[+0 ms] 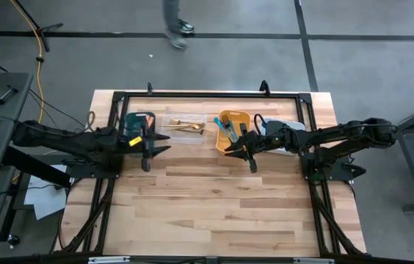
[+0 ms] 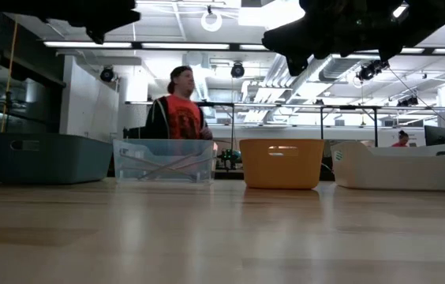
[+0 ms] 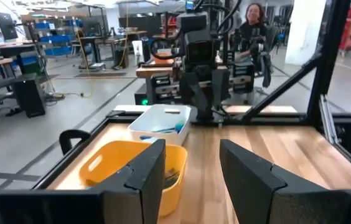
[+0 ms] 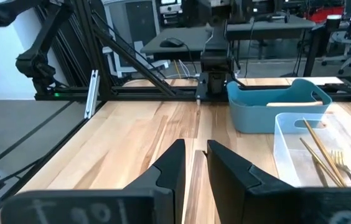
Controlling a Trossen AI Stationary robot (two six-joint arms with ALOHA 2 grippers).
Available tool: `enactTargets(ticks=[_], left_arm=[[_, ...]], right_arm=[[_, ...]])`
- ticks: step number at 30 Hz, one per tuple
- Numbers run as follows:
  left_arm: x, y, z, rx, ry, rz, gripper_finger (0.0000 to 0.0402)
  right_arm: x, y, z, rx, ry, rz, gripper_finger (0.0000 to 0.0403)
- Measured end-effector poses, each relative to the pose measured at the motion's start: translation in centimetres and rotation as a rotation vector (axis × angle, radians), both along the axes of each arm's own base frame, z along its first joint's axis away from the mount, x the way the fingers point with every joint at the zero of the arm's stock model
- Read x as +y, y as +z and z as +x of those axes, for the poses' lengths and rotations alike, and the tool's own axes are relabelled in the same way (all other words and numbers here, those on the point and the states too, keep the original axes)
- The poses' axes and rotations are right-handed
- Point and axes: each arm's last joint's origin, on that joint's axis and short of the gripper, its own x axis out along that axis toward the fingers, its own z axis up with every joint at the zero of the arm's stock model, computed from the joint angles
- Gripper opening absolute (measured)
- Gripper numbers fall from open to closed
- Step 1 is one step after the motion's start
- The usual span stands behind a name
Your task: Sort silverware by color (type)
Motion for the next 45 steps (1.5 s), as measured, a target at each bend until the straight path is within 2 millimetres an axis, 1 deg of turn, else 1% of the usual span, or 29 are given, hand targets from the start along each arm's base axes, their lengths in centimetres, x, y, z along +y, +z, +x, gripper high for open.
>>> enactTargets(ticks=[4, 10, 12, 16, 19, 23, 26, 28, 32, 39, 45], left_arm=[[0.3, -0.2, -2.1, 0.003, -0.002, 0.018, 0.0145], [0.3, -2.8, -4.3, -0.095, -0.078, 0.025, 0.0145], [0.3, -3.8, -4.8, -0.122, -0.107, 0.032, 0.0145], [0.3, -5.0, -5.6, -0.163, -0.132, 0.026, 0.0145], [0.4, -5.8, -6.0, -0.172, -0.133, 0.023, 0.0145], [0.4, -6.2, -6.3, -0.199, -0.132, 0.021, 0.0145], [0.4, -7.3, -6.3, -0.193, -0.134, 0.004, 0.0145], [0.4, -7.8, -6.3, -0.156, -0.136, -0.014, 0.0145], [0.4, -8.0, -6.2, -0.141, -0.138, -0.036, 0.0145], [0.4, -8.1, -6.2, -0.126, -0.14, 0.021, 0.0145], [0.8, -8.3, -6.3, -0.096, -0.09, 0.046, 0.0145]], right_arm=[[0.0, -0.1, 0.0, 0.012, 0.0, 0.001, 0.0061], [0.0, -0.1, 0.0, 0.012, 0.0, 0.001, 0.0061], [0.0, -0.1, 0.0, 0.012, 0.0, 0.001, 0.0061], [0.0, -0.1, 0.0, 0.012, 0.0, 0.001, 0.0061], [0.0, -0.1, 0.0, 0.012, -0.001, 0.001, 0.0061], [0.0, -0.1, 0.0, 0.012, -0.001, 0.001, 0.0061], [0.0, -0.1, 0.0, 0.012, -0.001, 0.001, 0.0061], [0.0, -0.1, 0.0, 0.014, -0.001, 0.001, 0.0061], [0.0, -0.3, 0.0, 0.027, -0.001, 0.002, 0.0061], [0.0, -0.3, 0.0, 0.034, -0.001, 0.003, 0.0061], [0.0, -0.3, 0.0, 0.034, -0.001, 0.002, 0.0061]])
